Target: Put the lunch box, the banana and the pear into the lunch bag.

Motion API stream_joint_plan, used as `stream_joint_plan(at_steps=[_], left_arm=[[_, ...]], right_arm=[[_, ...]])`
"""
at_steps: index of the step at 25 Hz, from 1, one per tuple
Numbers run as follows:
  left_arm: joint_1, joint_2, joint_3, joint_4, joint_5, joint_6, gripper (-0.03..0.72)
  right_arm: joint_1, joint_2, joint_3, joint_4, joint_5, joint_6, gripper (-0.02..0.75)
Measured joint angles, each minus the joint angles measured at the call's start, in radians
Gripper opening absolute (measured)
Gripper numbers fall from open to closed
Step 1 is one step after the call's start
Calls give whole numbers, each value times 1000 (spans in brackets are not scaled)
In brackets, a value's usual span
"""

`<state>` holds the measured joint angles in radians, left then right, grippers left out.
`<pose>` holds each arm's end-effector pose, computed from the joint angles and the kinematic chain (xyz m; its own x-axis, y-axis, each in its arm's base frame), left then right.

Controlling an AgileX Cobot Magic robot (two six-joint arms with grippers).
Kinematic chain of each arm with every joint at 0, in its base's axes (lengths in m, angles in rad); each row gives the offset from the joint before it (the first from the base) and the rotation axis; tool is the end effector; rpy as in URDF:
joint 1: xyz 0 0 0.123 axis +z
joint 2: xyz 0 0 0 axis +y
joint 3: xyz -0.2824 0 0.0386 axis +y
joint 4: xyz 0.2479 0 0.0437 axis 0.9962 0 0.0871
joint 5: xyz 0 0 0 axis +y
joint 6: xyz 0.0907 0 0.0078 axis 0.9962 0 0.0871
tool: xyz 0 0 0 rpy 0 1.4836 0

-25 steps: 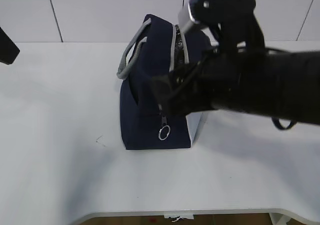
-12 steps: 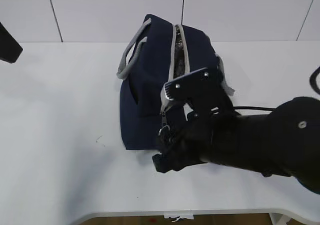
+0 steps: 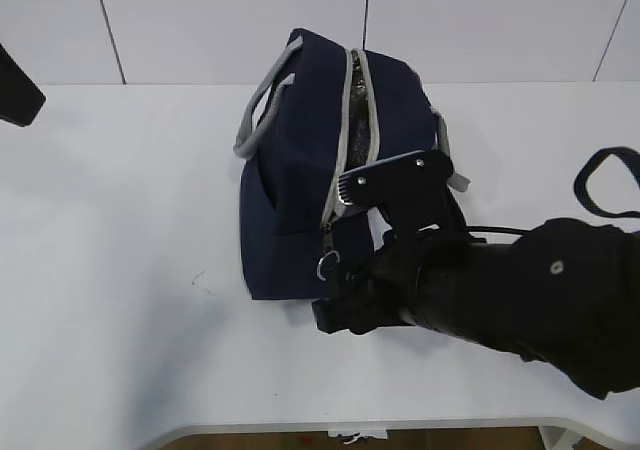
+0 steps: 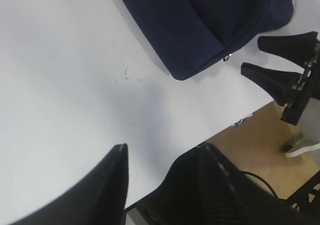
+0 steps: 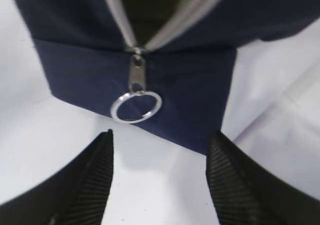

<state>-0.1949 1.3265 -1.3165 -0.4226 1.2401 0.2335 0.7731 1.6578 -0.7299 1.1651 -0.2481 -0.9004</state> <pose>0.2413 -0.0836 0.3715 -0.8553 0.2519 -0.4528 0.4169 0.8535 -0.3126 0.2376 0.2033 0.1688 -0.6084 -0.2525 -0.7524 -0.4222 0.9057 0.0374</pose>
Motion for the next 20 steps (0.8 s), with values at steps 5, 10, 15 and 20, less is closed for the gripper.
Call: stream_joint_plan(at_steps=[5,10,15,20], left_arm=[[0,0,0,-2,0,0,344],[0,0,0,-2,0,0,343],[0,0,0,-2,0,0,343],[0,0,0,-2,0,0,343]], right_arm=[[0,21,0,40,-20,21,454],[0,33,0,46,-28,22,454],[0,44,0,46,-46,22,454],[0,44,0,40,-46,23,455]])
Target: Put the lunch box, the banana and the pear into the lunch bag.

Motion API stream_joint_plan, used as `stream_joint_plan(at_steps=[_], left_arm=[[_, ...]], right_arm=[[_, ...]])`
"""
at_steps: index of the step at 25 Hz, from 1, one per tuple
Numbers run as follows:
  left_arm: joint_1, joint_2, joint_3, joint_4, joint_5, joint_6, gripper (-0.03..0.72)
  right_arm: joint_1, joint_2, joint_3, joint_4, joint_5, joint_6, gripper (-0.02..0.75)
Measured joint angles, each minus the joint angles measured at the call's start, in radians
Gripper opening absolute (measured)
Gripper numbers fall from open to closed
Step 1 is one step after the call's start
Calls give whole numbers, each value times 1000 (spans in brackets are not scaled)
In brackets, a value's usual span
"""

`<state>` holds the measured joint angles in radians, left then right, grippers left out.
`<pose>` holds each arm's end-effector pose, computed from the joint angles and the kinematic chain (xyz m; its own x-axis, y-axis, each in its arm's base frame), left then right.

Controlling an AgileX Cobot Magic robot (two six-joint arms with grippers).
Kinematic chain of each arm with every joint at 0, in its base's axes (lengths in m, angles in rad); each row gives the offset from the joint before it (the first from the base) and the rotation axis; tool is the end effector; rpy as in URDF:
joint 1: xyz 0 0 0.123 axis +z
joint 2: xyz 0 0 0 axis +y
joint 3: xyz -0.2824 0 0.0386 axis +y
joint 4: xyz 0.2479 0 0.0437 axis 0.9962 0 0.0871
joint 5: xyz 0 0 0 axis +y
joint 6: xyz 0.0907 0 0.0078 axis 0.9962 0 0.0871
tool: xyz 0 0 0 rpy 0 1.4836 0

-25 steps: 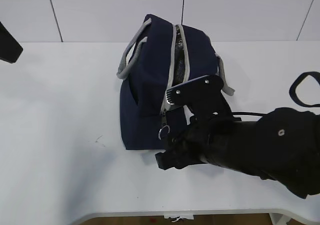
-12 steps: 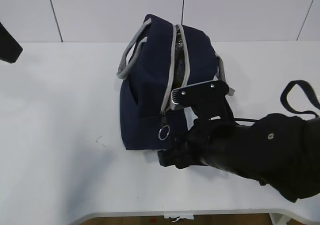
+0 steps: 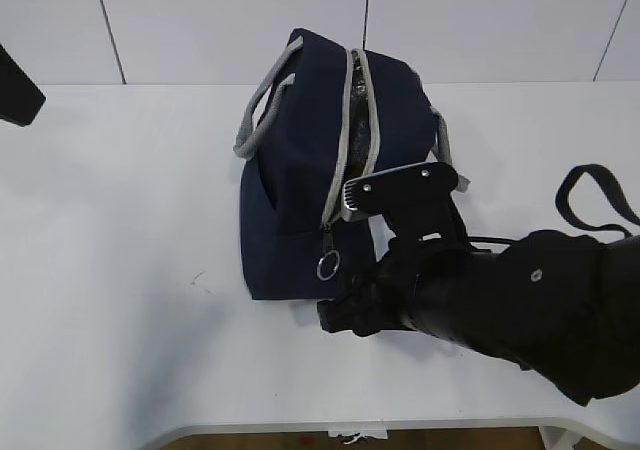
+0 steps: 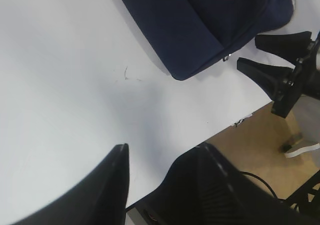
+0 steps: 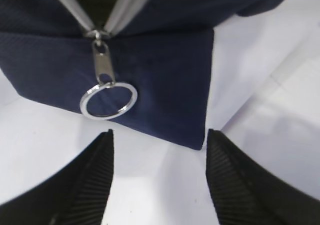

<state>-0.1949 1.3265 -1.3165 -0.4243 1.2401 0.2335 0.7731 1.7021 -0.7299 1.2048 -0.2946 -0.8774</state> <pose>0.2412 -0.0838 0.3716 -0.8554 0.2512 -0.4530 0.4169 0.8529 -0.3142 0.2416 0.2014 0.1563 -0.6416 -0.2126 -0.7370 -0.3537 0.9346 0.0383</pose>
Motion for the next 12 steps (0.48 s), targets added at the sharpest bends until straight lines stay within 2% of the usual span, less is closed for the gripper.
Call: stream_joint_plan(at_steps=[3,4,12], left_arm=[[0,0,0,0,0,0,343],[0,0,0,0,0,0,343],[0,0,0,-16,0,0,342]], right_arm=[[0,0,0,-9,0,0,455],[0,0,0,-72,0,2,454],[0,0,0,-179,51,2,454]])
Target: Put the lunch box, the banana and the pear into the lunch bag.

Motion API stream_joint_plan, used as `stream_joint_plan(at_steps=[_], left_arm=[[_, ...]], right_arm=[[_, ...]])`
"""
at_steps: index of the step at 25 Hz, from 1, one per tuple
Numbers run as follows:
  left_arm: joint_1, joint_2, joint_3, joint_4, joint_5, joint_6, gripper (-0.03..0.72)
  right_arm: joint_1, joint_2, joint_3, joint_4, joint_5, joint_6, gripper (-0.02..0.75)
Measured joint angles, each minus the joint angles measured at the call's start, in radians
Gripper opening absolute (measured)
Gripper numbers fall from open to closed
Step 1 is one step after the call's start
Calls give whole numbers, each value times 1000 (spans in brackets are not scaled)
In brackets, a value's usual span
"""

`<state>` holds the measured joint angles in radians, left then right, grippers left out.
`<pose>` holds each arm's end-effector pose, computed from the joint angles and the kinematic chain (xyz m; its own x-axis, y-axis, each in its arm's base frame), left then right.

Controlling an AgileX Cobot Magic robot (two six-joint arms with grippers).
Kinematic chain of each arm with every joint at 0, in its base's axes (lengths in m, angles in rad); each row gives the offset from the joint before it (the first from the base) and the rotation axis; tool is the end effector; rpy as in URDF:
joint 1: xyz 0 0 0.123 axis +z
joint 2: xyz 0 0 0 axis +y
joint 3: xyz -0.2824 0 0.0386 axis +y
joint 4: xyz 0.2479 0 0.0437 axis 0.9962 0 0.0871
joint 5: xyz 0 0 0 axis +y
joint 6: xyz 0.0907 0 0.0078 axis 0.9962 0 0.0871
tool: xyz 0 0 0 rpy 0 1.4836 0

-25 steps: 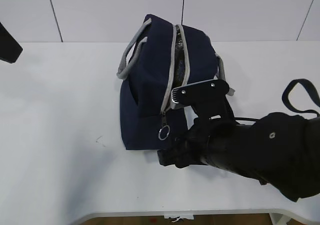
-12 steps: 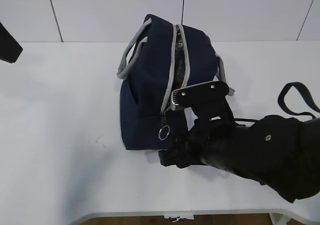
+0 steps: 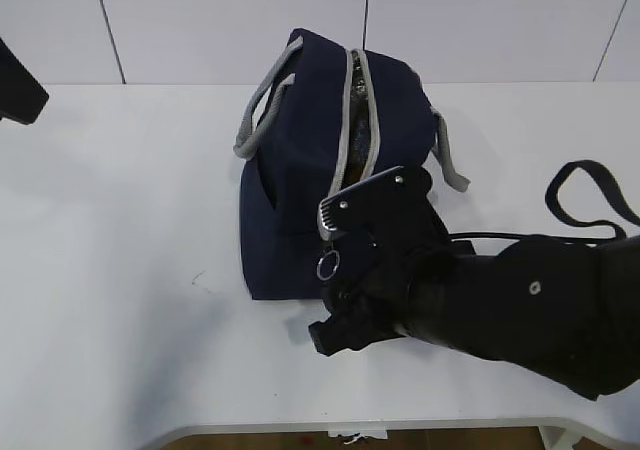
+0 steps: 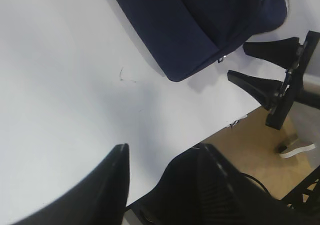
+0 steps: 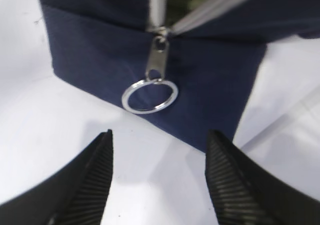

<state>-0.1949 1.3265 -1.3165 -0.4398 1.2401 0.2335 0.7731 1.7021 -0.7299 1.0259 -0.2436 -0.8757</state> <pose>0.2409 -0.0849 0.3721 -0.8565 0.2454 -0.4542 0.4169 0.8476 -0.3283 0.2390 0.2071 0.1565 -0.5655 -0.3652 -0.7395 -0.5036 0.8630 -0.0412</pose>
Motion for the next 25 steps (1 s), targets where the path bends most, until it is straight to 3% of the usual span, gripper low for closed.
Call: stream_joint_plan(at_steps=[25], left_arm=[[0,0,0,-6,0,0,341]], right_arm=[[0,117,-79,-119,-69,0,454]])
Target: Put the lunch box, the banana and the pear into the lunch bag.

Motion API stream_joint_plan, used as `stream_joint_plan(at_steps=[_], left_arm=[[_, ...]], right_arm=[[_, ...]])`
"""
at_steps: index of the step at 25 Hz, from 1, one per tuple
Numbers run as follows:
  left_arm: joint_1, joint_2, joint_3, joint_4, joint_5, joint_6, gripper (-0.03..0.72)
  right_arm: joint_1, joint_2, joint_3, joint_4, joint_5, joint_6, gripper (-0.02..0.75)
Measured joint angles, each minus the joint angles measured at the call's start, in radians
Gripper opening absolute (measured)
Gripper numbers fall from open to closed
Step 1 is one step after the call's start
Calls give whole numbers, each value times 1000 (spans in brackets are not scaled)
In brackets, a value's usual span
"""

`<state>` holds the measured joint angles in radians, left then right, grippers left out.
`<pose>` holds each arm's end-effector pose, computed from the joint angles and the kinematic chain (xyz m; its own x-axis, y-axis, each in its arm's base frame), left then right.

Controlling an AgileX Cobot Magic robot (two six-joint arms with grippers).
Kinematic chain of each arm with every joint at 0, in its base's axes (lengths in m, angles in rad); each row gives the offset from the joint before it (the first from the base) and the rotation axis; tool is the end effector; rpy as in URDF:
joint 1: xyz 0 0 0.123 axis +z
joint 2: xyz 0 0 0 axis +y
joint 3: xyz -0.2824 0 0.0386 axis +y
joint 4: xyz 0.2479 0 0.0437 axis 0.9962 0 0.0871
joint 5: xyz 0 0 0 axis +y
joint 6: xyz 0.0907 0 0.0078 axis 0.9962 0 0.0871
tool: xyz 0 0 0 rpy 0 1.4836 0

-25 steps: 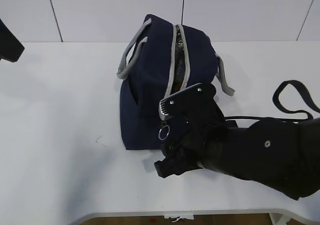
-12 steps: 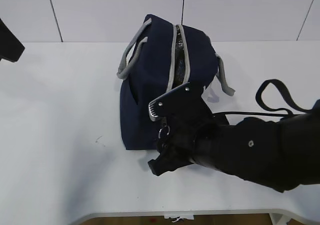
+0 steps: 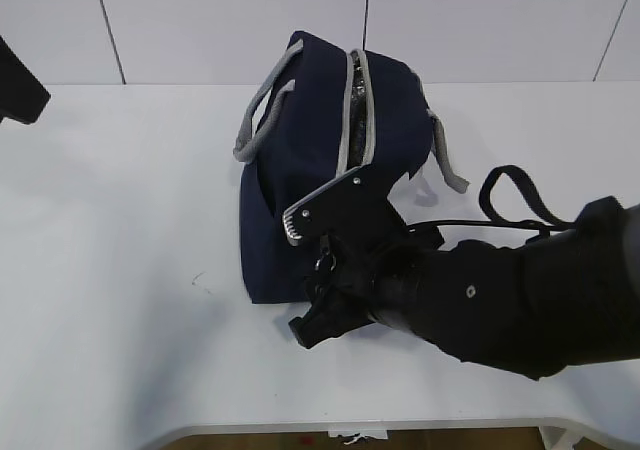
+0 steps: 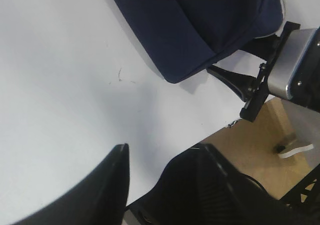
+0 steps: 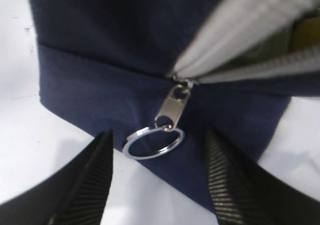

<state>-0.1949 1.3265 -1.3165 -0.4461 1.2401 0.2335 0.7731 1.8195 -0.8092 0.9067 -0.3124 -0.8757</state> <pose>0.2408 -0.0854 0.3724 -0.8569 0.2430 -0.4546 0.4169 0.8453 -0.3340 0.2599 0.2229 0.1417 -0.4792 -0.4584 -0.7485 -0.5449 0.8239 -0.1557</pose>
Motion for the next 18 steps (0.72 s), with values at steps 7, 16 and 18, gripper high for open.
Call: stream_joint_plan(at_steps=[7,16,18], left_arm=[[0,0,0,-7,0,0,340],[0,0,0,-10,0,0,334],[0,0,0,-11,0,0,327]], right_arm=[[0,6,0,-2,-41,14,454],[0,6,-43,0,24,26,414],[0,6,-46,6,35,26,384]])
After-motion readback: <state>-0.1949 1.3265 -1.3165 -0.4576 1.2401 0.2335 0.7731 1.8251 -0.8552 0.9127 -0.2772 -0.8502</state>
